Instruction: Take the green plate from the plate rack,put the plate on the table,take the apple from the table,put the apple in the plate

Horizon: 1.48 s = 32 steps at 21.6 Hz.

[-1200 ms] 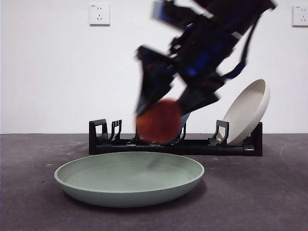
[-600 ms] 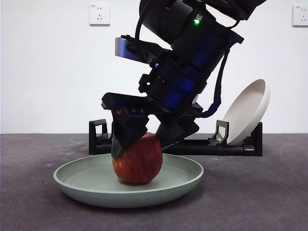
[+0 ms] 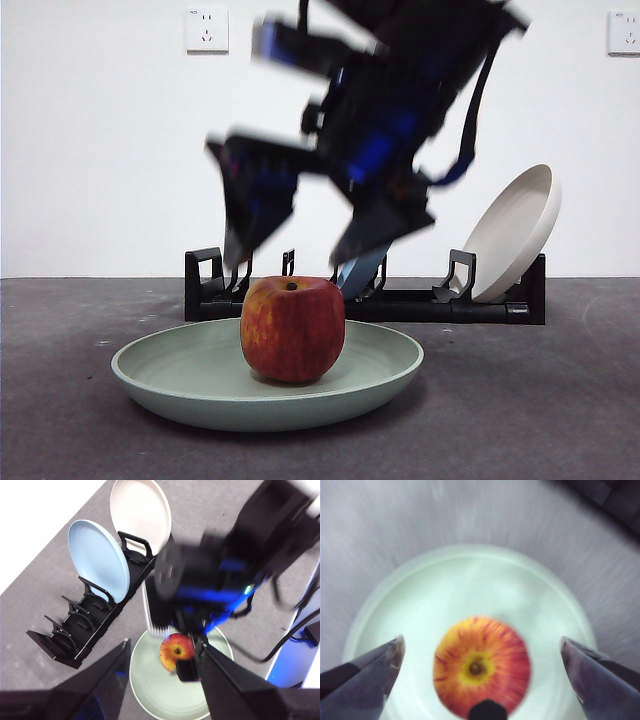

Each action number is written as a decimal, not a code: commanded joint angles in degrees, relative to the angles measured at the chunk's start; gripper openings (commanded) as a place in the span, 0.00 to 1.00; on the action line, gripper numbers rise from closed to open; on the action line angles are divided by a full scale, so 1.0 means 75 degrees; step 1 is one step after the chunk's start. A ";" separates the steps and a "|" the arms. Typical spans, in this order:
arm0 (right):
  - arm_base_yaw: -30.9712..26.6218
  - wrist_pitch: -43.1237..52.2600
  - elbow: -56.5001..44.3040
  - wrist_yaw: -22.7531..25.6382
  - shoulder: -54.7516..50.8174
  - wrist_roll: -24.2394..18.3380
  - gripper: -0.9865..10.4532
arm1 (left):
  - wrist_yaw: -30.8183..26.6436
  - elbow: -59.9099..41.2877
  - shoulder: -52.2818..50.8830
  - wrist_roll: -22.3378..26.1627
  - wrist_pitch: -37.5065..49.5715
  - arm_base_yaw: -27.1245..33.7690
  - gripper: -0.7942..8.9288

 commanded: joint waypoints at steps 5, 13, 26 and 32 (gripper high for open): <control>0.0029 -0.2760 -0.0050 -0.0428 -0.2139 0.0280 0.58 | 0.0020 -0.0012 -0.0006 -0.0082 -0.0029 0.0020 0.31; 0.0032 -0.5933 -0.0050 -0.1443 -0.4966 0.0682 0.58 | 0.1003 -0.0012 -0.0006 -0.0122 -0.0717 0.0015 0.31; 0.0032 -0.6411 -0.0050 -0.1434 -0.5931 0.0871 0.08 | 0.1262 -0.0012 -0.0006 -0.0251 -0.1017 0.0015 0.07; 0.0029 -0.6408 -0.0050 -0.1408 -0.5931 0.0868 0.09 | 0.1180 -0.0012 -0.0006 -0.0251 -0.1014 0.0015 0.08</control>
